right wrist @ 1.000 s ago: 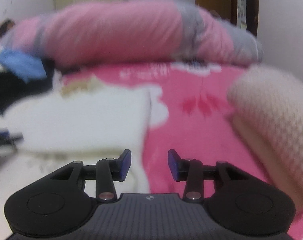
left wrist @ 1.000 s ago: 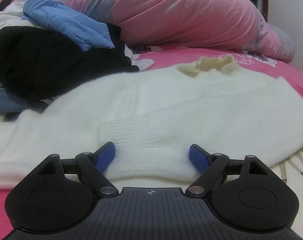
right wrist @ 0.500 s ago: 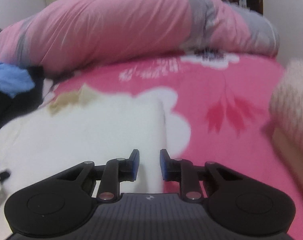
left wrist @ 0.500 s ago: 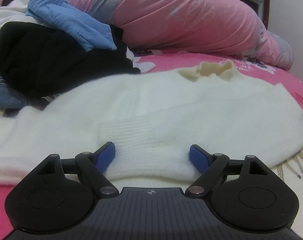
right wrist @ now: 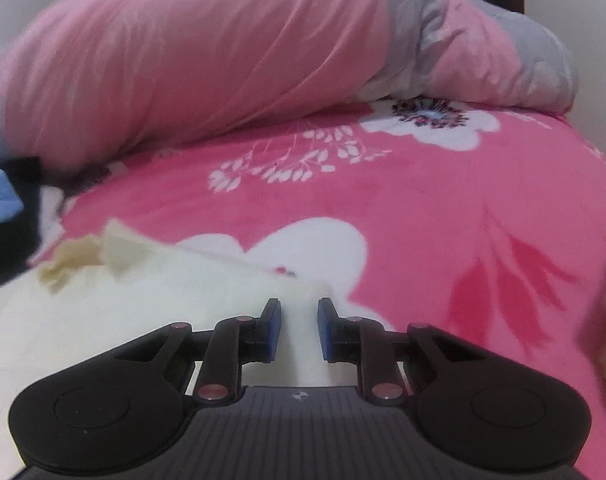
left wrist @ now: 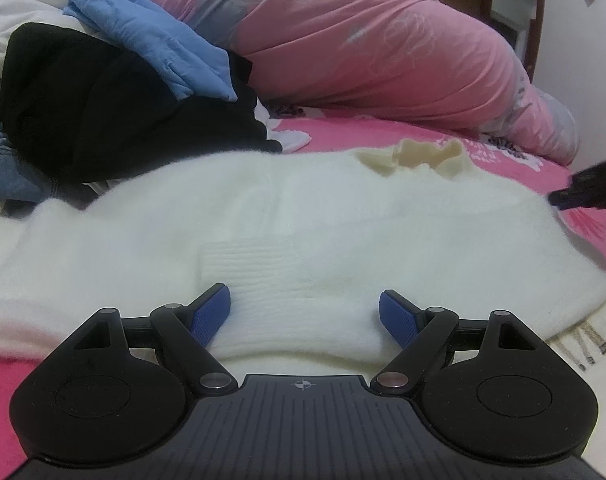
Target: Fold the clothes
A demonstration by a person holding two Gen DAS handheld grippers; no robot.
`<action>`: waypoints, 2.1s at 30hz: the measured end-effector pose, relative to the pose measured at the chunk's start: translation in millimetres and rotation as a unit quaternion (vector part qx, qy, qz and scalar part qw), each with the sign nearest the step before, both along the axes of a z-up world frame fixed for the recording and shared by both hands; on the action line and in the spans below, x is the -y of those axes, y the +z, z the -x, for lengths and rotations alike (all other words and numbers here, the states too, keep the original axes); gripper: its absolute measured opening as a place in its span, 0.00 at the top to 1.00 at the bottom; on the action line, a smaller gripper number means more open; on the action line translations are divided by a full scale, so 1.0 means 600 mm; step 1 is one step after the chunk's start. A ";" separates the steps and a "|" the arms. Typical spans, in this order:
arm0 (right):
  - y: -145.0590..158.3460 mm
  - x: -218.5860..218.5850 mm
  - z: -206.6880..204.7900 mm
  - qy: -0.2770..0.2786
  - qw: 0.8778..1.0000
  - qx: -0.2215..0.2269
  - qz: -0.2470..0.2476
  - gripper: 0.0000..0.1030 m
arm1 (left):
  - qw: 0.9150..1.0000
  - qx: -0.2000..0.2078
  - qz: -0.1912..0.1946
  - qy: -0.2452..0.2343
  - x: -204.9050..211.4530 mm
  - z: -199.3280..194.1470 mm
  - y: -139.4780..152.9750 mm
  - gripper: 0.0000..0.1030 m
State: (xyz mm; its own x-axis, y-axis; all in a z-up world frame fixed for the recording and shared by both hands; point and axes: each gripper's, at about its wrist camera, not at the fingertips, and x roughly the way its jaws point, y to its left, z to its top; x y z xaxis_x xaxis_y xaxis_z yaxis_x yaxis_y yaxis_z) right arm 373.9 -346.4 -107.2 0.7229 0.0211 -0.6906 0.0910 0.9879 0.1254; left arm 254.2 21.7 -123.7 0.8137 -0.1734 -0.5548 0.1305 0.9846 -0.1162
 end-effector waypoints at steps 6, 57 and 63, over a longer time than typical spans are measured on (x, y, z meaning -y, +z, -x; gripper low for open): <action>0.015 0.028 0.015 -0.029 0.998 0.024 -0.047 0.80 | 1.000 0.000 0.008 0.000 -0.004 0.000 -0.001 0.19; 0.051 -0.080 0.484 0.172 0.985 0.015 0.030 0.81 | 0.989 -0.029 -0.057 -0.136 0.050 0.249 0.068 0.09; 0.013 0.002 0.572 0.109 0.994 -0.011 0.014 0.83 | 0.984 -0.064 -0.054 -0.156 0.008 0.325 0.023 0.09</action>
